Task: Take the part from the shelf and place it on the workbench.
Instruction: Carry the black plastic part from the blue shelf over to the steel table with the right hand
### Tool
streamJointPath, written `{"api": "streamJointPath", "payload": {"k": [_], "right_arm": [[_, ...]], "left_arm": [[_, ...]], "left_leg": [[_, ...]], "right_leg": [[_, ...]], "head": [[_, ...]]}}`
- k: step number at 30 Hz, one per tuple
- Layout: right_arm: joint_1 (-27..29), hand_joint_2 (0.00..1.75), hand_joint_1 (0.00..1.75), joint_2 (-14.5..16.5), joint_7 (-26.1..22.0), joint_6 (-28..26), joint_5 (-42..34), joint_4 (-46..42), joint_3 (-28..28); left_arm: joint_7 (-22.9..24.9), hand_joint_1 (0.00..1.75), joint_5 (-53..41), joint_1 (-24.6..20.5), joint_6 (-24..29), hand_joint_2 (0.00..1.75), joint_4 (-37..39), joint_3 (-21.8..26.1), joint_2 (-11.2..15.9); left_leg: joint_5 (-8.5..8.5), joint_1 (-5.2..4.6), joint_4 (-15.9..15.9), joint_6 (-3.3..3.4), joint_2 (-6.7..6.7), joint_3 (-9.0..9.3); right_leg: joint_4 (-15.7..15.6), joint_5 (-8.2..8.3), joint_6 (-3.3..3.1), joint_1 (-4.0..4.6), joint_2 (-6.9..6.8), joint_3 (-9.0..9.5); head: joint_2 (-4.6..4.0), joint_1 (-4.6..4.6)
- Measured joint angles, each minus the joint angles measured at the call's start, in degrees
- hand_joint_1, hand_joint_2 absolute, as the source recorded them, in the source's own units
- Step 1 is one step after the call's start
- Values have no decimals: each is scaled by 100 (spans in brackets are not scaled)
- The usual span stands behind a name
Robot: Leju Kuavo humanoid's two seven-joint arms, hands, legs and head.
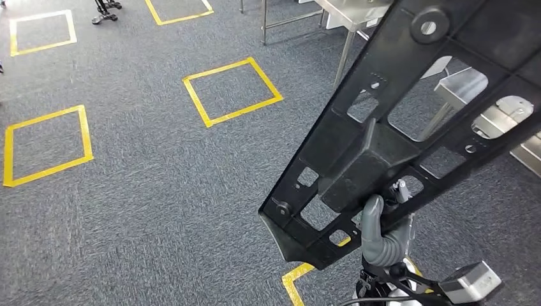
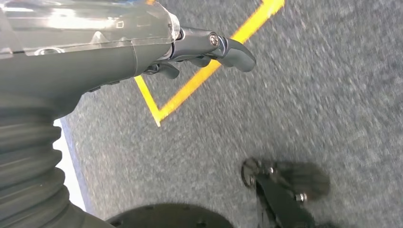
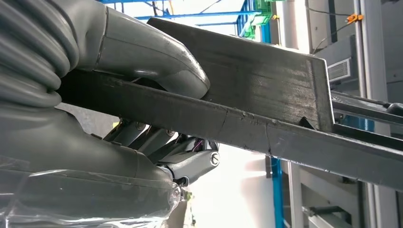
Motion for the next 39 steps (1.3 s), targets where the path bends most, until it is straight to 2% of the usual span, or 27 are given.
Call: {"api": "streamJointPath", "payload": {"k": [2, 3, 4, 5, 6, 8, 10, 11, 13, 15, 17, 18, 19, 20, 21, 22, 24, 26, 28, 29, 31, 32, 33, 35, 36, 37, 39], "right_arm": [[-21, 175, 175, 1, 22, 20, -23, -4, 2], [-22, 175, 175, 2, 37, 31, -39, -2, 3], [-19, 175, 175, 2, 49, 40, -57, 2, 4], [-17, 175, 175, 3, 57, 50, -78, 7, 4], [-17, 175, 175, 4, 59, 57, -100, 11, 4], [-29, 175, 175, 8, 63, 86, -134, 13, 4], [-54, 175, 175, 18, 77, 153, -162, 13, 5], [-63, 175, 175, 22, 84, 196, -181, 16, 5], [-67, 175, 175, 28, 88, 277, -232, 28, 4], [-76, 175, 175, 37, 72, 348, -290, 56, 2], [-94, 175, 175, 57, 47, 413, -350, 112, 1], [-99, 175, 175, 68, 39, 439, -378, 155, 3], [-96, 175, 175, 78, 35, 456, -398, 199, 5], [-92, 175, 175, 89, 30, 466, -415, 243, 7], [-89, 175, 175, 102, 21, 468, -428, 280, 9], [-86, 175, 175, 116, 9, 466, -438, 308, 10], [-77, 175, 175, 149, -26, 445, -446, 347, 10], [-49, 175, 175, 176, -56, 392, -425, 370, 10], [-5, 175, 175, 186, -73, 331, -387, 385, 9], [17, 175, 175, 186, -84, 301, -367, 391, 9], [29, 175, 175, 185, -115, 250, -340, 404, 14], [25, 175, 175, 185, -136, 221, -333, 416, 20], [19, 175, 175, 185, -154, 191, -337, 432, 27], [20, 175, 175, 180, -179, 135, -364, 481, 39], [23, 175, 175, 177, -189, 114, -382, 508, 44], [24, 175, 175, 173, -200, 103, -398, 530, 50], [15, 175, 175, 163, -228, 86, -423, 557, 74]], "left_arm": [[3, 0, -10, 20, 16, 175, 0, -6, 17], [7, 0, -14, 29, 27, 175, 0, -8, 25], [10, 0, -15, 36, 40, 175, 0, -9, 34], [14, 0, -16, 38, 55, 175, 0, -9, 42], [15, 0, -17, 35, 66, 175, 0, -9, 49], [15, 0, -18, 27, 83, 175, -1, -9, 60], [15, 0, -15, 22, 96, 175, -1, -9, 68], [15, 0, -11, 20, 103, 175, -1, -9, 72], [9, 0, -1, 8, 123, 175, -3, -9, 79], [1, 0, 6, 3, 152, 175, -4, -9, 95], [7, 0, 8, 20, 174, 175, -4, -9, 121], [22, 0, 7, 33, 182, 175, -4, -9, 129], [44, 0, 4, 45, 186, 175, -4, -9, 137], [78, 0, -2, 55, 191, 175, -4, -9, 143], [116, 0, -11, 66, 195, 175, -3, -9, 148], [156, 0, -29, 75, 196, 175, -3, -9, 157], [234, 0, -80, 92, 182, 175, 2, -17, 180], [288, 0, -130, 92, 154, 175, 8, -40, 196], [314, 0, -162, 72, 132, 175, 11, -65, 209], [317, 0, -172, 68, 125, 175, 11, -73, 219], [294, 0, -177, 83, 108, 175, 11, -84, 236], [267, 0, -178, 99, 100, 175, 11, -88, 244], [230, 0, -180, 111, 91, 175, 11, -93, 247], [123, 0, -185, 122, 72, 175, 11, -101, 251], [57, 0, -187, 120, 62, 175, 11, -103, 252], [-8, 0, -187, 114, 52, 175, 10, -104, 252], [-118, 0, -185, 101, 10, 175, 9, -105, 252]], "left_leg": [[2, -14, -15, 43, 137, 2], [-3, -20, -15, 50, 209, 2], [-11, -24, -15, 54, 282, 4], [-18, -25, -14, 53, 352, 10], [-29, -27, -14, 49, 417, 23], [-58, -33, -17, 27, 530, 65], [-89, -57, -23, -19, 628, 100], [-98, -66, -35, -45, 681, 117], [-120, -76, -66, -100, 771, 157], [-244, -67, 74, -148, 622, 132], [-552, -52, 667, -176, 338, -140], [-713, -48, 1066, -185, 261, -350], [-799, -47, 1387, -195, 230, -533], [-769, -44, 1522, -204, 218, -638], [-633, -41, 1445, -208, 210, -644], [-407, -33, 1152, -209, 181, -545], [-51, -7, 417, -200, -26, -255], [37, 0, 79, -160, -174, -116], [51, -15, 56, -92, -96, -106], [67, -16, 36, -58, -41, -98], [92, -5, -6, 12, 90, -84], [92, -9, -14, 33, 158, -83], [88, -12, -15, 49, 229, -87], [73, -16, -14, 56, 380, -85], [62, -16, -14, 52, 450, -76], [49, -16, -14, 43, 516, -59], [15, -31, -11, 1, 631, -14]], "right_leg": [[632, -323, 40, 1, -300, -305], [990, -460, 55, -8, -350, -482], [1235, -517, 65, -17, -373, -606], [1276, -466, 68, -24, -387, -629], [1099, -322, 61, -28, -411, -539], [337, 25, 12, -2, -591, -130], [-199, 156, -63, 65, -780, 147], [-276, 137, -92, 96, -809, 177], [-318, 155, -143, 89, -687, 184], [-396, 187, -201, 42, -572, 231], [-435, 202, -247, 21, -459, 259], [-431, 201, -262, 20, -395, 258], [-426, 198, -266, 21, -320, 259], [-416, 194, -267, 21, -238, 260], [-400, 188, -263, 18, -154, 261], [-376, 178, -250, 12, -68, 263], [-307, 145, -202, 9, 75, 242], [-265, 135, -139, 10, 173, 199], [-273, 153, -75, 0, 245, 171], [-254, 138, -46, 3, 179, 159], [22, -43, 9, 10, -112, 26], [328, -211, 31, 9, -274, -120], [705, -391, 51, 0, -354, -306], [1261, -555, 75, -25, -393, -583], [1252, -481, 77, -33, -406, -577], [1014, -315, 68, -35, -439, -450], [216, 24, 15, 8, -662, -24]], "head": [[0, 26], [0, 25], [0, 26], [0, 26], [0, 26], [0, 26], [0, 25], [0, 23], [0, 21], [0, 14], [0, 2], [0, -4], [0, -5], [0, -5], [0, -6], [0, -6], [0, -7], [0, -2], [0, 0], [0, 3], [0, 25], [-1, 37], [-1, 44], [-1, 44], [-1, 44], [-1, 44], [0, 45]]}}
